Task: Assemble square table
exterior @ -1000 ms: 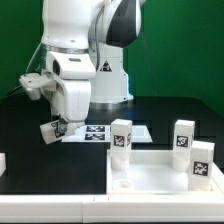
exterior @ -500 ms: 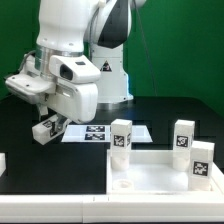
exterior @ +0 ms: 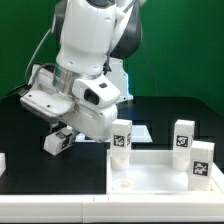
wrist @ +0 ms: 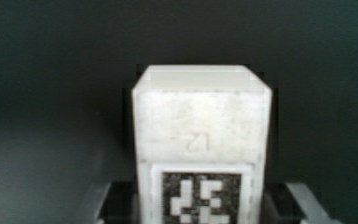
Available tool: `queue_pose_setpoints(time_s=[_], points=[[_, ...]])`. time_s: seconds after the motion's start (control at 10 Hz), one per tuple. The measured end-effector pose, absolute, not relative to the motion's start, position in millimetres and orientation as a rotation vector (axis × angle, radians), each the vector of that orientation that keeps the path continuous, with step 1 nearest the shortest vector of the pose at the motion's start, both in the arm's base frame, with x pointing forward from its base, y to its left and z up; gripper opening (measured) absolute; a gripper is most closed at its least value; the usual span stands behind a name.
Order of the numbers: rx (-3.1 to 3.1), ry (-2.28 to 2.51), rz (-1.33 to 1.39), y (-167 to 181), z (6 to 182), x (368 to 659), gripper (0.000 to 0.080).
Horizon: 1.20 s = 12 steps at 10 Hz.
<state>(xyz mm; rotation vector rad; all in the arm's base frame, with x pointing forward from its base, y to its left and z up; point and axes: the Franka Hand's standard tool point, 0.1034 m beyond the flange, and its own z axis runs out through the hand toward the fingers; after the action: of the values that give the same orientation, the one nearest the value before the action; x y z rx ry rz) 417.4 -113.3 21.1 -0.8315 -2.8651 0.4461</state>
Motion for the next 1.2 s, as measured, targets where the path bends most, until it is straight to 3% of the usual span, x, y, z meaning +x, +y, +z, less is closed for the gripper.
queue_pose_setpoints(time_s=[0.2,0.3,0.4,0.5,0.7,1.2], points=[[-0.846,-2.861,0.448,-113.9,20.6,416.8,0.0529],[-0.88,-2.853,0.45,-114.2,20.7,416.8,0.0529],[-0.921,-2.855,0.455,-115.8,28.0,420.7,0.0613],[-0.979,-2.886,0.453,-117.5,52.0,431.4,0.0642],[-1.484,-2.746,0.494,-118.9,71.8,443.8,0.0648],[-2.064,-2.443,0.486,-114.1,72.8,448.7,0.0649]])
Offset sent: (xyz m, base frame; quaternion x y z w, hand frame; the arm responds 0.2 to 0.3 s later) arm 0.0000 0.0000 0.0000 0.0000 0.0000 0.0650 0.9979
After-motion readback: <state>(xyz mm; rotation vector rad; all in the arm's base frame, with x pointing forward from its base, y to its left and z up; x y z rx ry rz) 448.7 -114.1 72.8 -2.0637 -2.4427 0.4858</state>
